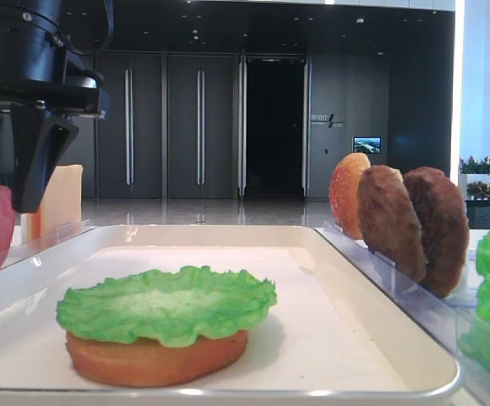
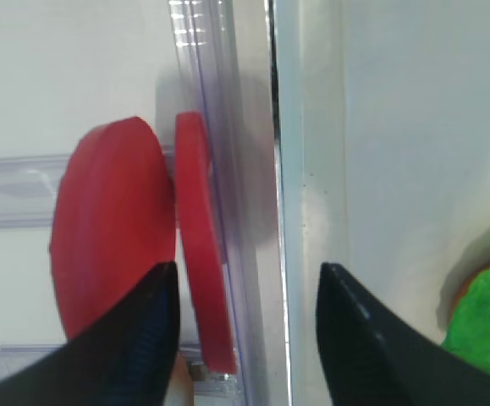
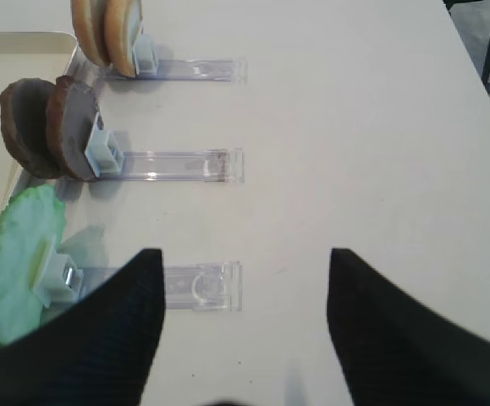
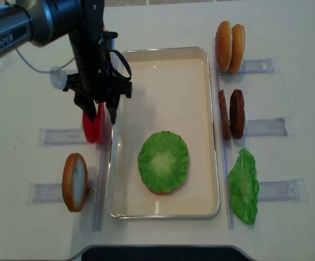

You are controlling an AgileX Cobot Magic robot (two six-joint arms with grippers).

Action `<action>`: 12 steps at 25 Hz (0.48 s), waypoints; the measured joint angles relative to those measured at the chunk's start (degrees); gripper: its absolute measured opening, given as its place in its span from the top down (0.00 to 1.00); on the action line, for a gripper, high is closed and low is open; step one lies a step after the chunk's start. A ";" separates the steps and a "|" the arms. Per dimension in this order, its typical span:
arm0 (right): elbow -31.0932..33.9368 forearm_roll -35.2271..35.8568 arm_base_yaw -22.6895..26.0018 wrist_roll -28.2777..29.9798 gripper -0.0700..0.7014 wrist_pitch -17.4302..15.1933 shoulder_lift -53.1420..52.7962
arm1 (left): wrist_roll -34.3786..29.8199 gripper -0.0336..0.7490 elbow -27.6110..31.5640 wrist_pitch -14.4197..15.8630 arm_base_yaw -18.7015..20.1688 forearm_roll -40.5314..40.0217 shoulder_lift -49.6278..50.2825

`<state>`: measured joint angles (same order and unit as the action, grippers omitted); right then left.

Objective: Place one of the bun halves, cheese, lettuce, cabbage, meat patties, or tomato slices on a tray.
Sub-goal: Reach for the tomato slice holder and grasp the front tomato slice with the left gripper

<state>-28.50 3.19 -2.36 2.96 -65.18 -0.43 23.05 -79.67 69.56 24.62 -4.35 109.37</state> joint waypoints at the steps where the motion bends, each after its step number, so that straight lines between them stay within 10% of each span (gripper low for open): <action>1: 0.00 0.00 0.00 0.00 0.35 0.00 0.00 | 0.00 0.48 0.00 0.00 0.00 0.00 0.00; 12: 0.00 0.00 0.00 0.00 0.35 0.00 0.00 | -0.25 0.80 0.00 0.00 0.00 1.38 0.00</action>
<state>-28.50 3.19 -2.36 2.96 -65.18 -0.43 22.80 -79.67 69.56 24.62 -2.97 109.37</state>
